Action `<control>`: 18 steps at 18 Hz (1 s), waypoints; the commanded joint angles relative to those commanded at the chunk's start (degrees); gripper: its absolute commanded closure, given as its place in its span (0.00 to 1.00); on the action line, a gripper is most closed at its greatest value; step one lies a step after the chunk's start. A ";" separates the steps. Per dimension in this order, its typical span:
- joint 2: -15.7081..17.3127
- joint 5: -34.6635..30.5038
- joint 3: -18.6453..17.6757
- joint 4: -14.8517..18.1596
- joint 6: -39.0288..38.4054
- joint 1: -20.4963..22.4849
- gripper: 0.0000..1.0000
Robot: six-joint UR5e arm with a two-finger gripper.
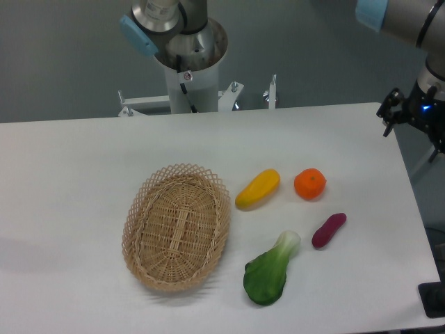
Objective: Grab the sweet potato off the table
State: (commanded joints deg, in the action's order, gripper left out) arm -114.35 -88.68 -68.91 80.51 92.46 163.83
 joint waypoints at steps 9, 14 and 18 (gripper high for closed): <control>0.09 0.70 -1.23 -1.14 -2.80 -0.44 0.00; -1.84 0.97 -1.41 -2.19 -11.67 -3.15 0.00; -5.17 1.05 -4.04 -12.71 -21.94 -8.25 0.00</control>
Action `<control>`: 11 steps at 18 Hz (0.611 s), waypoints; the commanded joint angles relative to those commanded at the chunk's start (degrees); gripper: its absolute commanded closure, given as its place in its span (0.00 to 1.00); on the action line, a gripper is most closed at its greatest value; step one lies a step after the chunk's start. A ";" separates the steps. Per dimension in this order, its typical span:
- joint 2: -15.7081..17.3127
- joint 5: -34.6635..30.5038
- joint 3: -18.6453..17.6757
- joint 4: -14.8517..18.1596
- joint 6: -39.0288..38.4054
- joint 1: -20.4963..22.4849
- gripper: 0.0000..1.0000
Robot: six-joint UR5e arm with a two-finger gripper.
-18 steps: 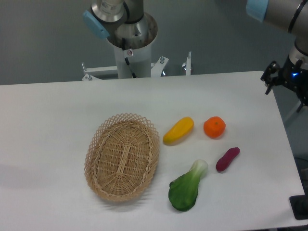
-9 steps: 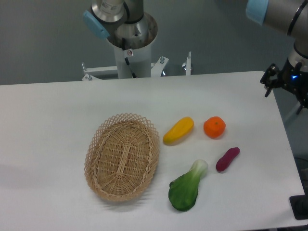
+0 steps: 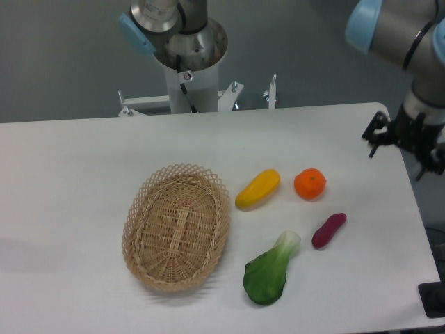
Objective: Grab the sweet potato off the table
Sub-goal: 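Move the open gripper over the purple sweet potato and lower it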
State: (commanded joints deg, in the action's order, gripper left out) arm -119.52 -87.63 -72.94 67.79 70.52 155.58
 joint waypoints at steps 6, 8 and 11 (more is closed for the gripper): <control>-5.37 -0.53 -2.64 -6.79 -4.96 -4.41 0.00; -5.90 -0.61 -4.04 -7.59 -4.52 -4.76 0.00; -5.38 -1.23 -7.64 -7.85 2.49 -4.76 0.00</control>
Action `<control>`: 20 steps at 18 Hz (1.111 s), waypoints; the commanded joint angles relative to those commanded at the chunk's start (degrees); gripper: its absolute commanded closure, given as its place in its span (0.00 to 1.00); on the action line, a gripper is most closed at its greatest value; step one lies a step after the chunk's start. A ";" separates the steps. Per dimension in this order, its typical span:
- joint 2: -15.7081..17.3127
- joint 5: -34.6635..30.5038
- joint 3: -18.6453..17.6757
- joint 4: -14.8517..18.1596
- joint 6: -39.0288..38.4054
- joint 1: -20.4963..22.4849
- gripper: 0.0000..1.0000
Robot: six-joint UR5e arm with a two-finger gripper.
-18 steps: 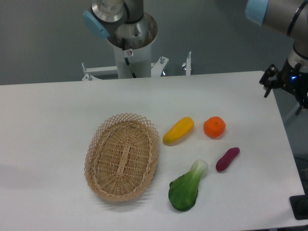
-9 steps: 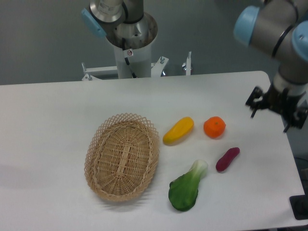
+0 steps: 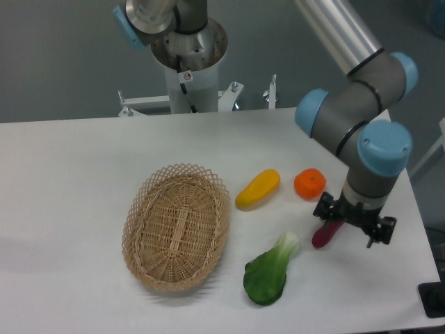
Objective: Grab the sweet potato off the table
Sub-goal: 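Move the open gripper over the purple sweet potato and lower it, then close the gripper around the purple sweet potato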
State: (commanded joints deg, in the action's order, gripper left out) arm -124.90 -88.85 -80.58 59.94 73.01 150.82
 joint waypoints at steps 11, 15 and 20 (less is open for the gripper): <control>1.50 -0.62 -11.70 -13.89 8.55 1.23 0.00; 1.32 -0.71 -11.96 -14.15 8.46 1.41 0.00; 1.06 -5.71 -12.58 -14.76 7.41 1.41 0.00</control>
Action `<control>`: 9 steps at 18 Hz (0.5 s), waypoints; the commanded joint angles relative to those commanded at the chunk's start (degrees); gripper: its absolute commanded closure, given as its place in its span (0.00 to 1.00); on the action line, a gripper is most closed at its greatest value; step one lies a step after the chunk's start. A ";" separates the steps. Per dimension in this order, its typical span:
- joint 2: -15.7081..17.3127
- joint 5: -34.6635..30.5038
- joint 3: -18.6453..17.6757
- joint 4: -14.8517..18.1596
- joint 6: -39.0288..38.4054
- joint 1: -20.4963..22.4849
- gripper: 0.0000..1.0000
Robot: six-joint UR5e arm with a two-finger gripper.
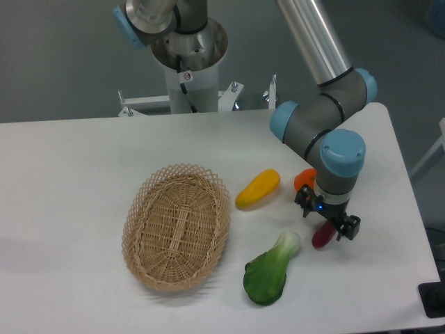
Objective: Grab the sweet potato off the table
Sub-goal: 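Close the gripper around the purple sweet potato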
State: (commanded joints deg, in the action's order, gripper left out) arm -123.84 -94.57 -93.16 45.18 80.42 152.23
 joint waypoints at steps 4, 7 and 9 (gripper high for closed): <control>-0.44 -0.09 0.17 -0.44 -0.97 0.00 0.00; -0.97 -0.18 -0.26 -2.90 -0.97 -0.09 0.06; -0.97 -0.18 -0.26 -2.99 -0.97 -0.09 0.14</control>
State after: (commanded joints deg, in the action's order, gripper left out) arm -124.80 -94.75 -93.43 42.19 79.45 152.14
